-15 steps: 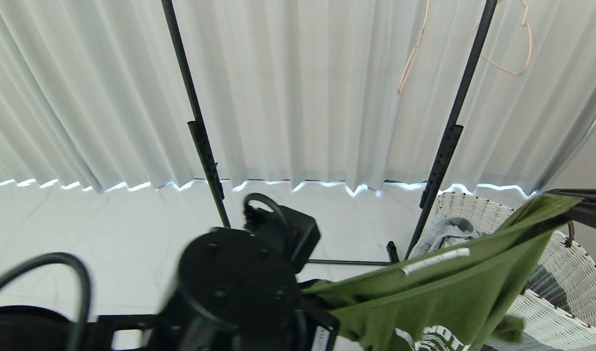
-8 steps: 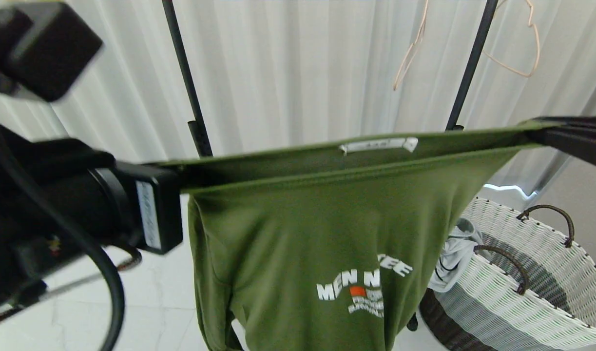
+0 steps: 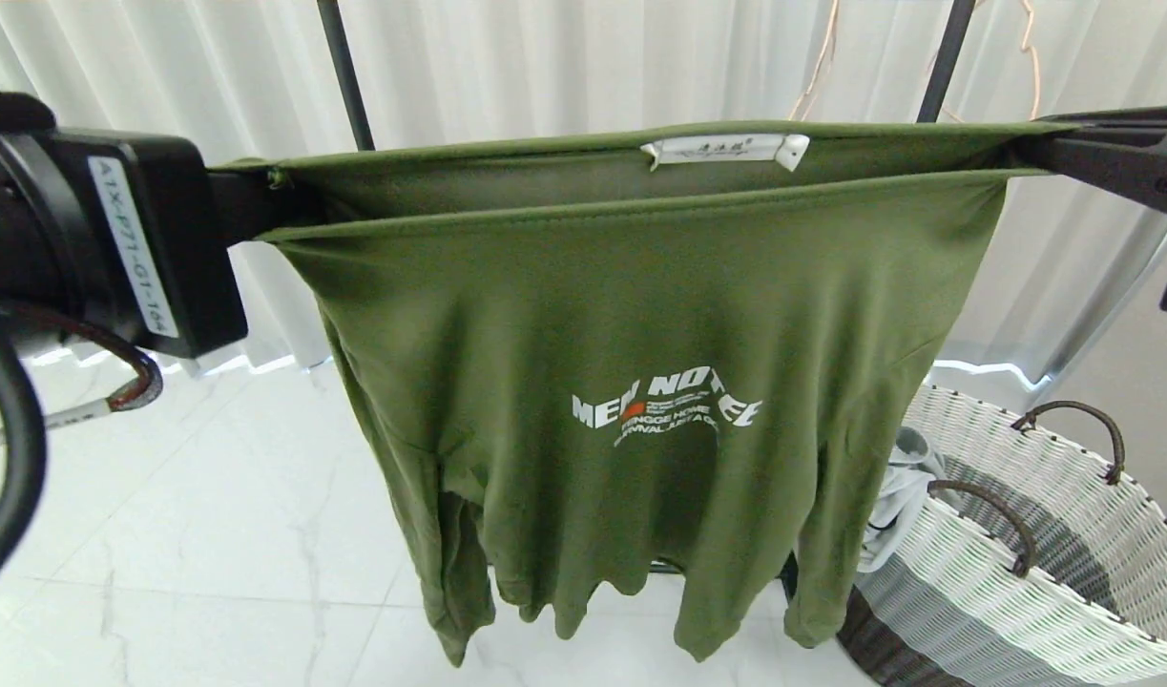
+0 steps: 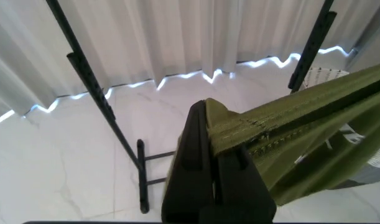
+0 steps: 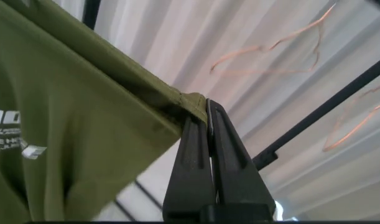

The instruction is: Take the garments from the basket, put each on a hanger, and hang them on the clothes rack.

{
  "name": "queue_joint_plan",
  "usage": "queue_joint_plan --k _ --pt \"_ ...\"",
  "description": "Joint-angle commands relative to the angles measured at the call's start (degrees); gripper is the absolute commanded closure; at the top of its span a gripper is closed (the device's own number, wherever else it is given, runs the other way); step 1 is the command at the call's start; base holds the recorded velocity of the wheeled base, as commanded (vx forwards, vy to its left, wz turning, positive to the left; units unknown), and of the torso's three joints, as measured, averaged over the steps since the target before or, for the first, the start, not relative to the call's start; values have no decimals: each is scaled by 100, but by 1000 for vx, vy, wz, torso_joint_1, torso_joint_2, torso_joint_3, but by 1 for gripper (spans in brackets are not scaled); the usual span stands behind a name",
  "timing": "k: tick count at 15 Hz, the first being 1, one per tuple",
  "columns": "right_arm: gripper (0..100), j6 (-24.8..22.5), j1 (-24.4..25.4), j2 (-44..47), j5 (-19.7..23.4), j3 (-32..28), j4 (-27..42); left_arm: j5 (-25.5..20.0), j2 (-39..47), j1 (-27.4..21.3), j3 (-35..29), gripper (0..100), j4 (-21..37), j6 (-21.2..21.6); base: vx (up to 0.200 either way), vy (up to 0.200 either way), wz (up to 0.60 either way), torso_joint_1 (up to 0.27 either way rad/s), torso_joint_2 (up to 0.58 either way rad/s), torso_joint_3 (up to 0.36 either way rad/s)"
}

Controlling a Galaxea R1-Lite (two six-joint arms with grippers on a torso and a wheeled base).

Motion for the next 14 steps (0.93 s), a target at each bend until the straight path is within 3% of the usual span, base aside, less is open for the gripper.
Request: queue_joint_plan --k 1,5,8,12,14 --pt "100 -32 3 14 -4 -177 4 -2 -23 -25 -219 100 -119 74 0 0 0 0 0 0" --pt "100 -32 3 -109 -4 -89 136 -2 -14 -42 -184 100 -190 188 0 0 0 0 0 0" --pt "100 -5 126 -495 14 -133 857 -2 144 -86 -404 100 -480 469 0 0 0 0 0 0" --pt "100 337 1497 -908 14 -423 2448 -2 900 28 -835 100 -1332 953 0 0 0 0 0 0" --pt "100 346 2103 -900 14 -423 2746 -11 1190 292 -1090 100 -1394 1111 0 0 0 0 0 0"
